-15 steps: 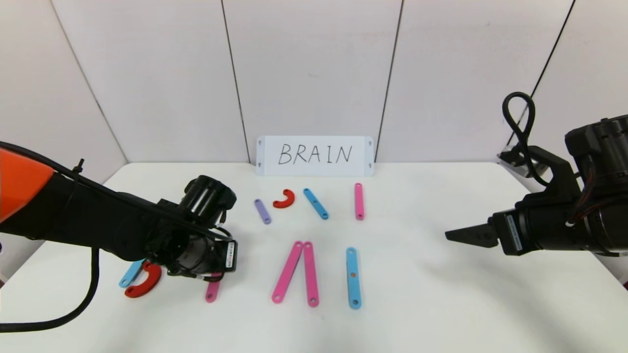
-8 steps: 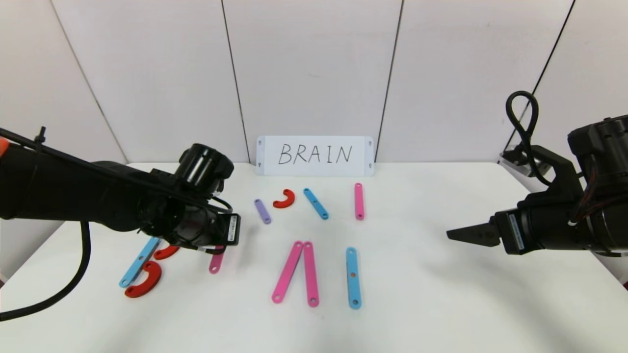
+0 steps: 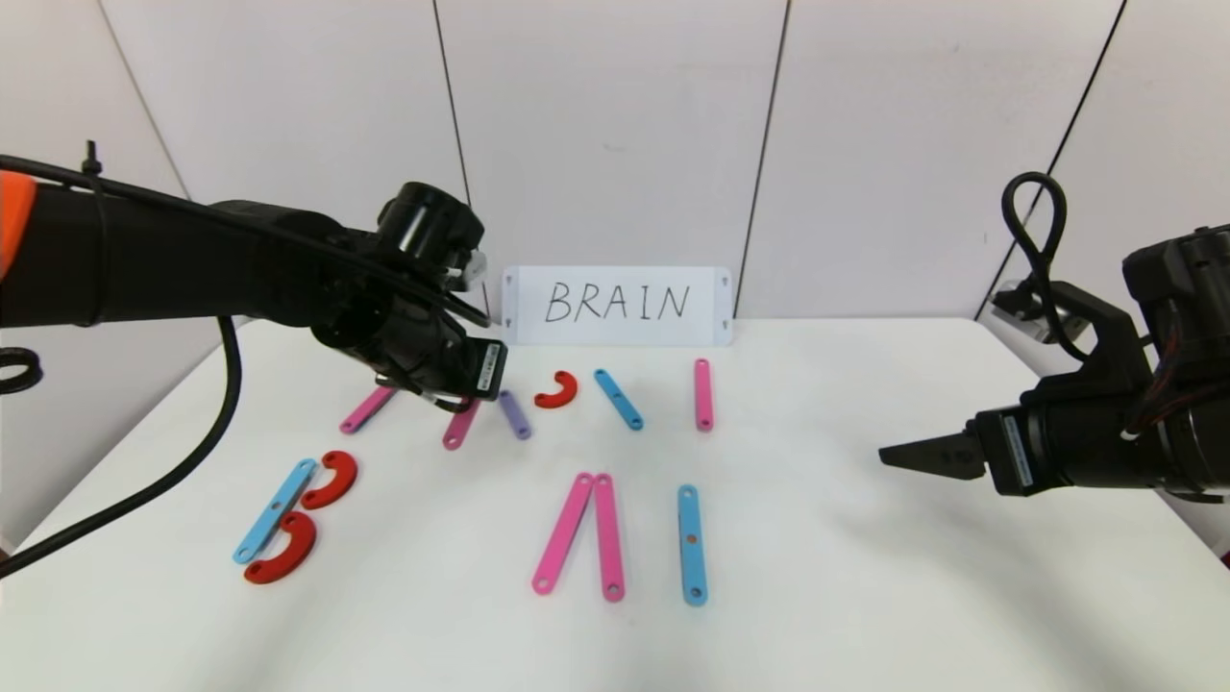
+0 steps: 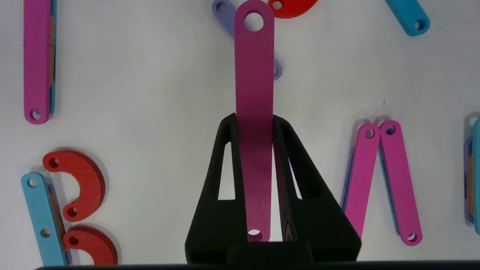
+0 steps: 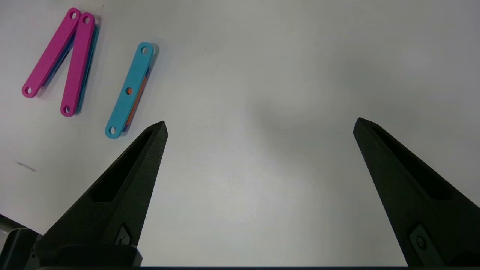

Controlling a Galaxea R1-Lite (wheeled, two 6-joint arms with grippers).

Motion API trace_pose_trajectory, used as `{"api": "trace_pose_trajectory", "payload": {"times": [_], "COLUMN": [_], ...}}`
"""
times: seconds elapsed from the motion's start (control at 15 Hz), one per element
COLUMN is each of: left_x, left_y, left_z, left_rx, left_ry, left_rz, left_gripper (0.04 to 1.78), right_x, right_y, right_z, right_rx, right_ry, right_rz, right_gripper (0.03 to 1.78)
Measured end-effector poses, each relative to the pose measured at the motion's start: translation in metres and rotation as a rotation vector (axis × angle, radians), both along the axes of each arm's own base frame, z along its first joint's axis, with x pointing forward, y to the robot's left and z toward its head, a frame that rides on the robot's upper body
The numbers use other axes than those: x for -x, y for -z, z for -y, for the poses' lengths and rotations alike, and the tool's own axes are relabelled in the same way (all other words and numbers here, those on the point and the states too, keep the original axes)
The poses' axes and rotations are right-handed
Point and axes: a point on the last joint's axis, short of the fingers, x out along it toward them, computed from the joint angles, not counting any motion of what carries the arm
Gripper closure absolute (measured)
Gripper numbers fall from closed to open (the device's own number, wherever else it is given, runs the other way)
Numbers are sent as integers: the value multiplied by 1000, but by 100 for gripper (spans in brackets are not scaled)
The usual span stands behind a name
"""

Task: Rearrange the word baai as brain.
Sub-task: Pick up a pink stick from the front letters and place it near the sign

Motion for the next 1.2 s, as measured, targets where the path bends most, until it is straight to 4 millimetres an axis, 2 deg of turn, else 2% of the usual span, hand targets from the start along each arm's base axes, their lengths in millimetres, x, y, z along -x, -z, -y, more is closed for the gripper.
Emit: {"api": "trace_pose_trajectory", "payload": {"times": [0.33,0.67,1.2], "left_x": [-27,-53,-75], "left_y": [17,28,55], "left_z": [19,40,79], "left_rx": [-11,15,143], "left_ry": [100,114,49], "left_rz": [-27,4,31], "left_gripper": [155,155,155], "right_x": [1,0,2], "right_y": [1,2,4], "right_z": [0,0,0], "right_rx": [1,5,7], "right_ry": [-3,-7,-7], "right_rz": [-3,-7,-11], "right_gripper": [7,7,7]}}
